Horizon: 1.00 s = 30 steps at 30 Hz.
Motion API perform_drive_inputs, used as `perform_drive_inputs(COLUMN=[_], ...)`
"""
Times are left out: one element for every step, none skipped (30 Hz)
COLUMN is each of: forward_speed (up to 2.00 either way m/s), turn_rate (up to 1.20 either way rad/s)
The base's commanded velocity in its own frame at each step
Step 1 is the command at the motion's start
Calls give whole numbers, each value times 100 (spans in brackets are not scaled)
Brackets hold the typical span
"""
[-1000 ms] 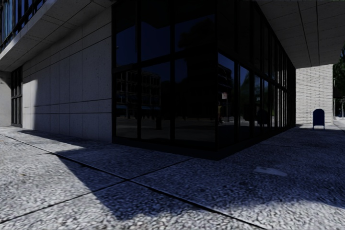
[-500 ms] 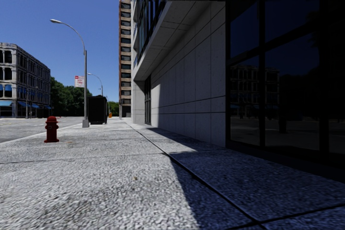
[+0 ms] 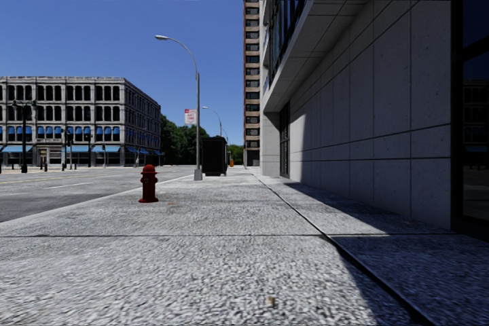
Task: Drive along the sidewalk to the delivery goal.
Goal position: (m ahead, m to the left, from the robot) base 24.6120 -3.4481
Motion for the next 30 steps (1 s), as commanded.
perform_drive_inputs(forward_speed=[170,170,170,170,170,170,170,170,170,170,170,170,170,170,170,170,170,170,170,170,170,170,170,170,170,171,184,200,200,200], turn_rate=[0,0,0,0,0,0,0,0,0,0,0,0,0,0,0,0,0,0,0,0,0,0,0,0,0,0,0,0,0,0])
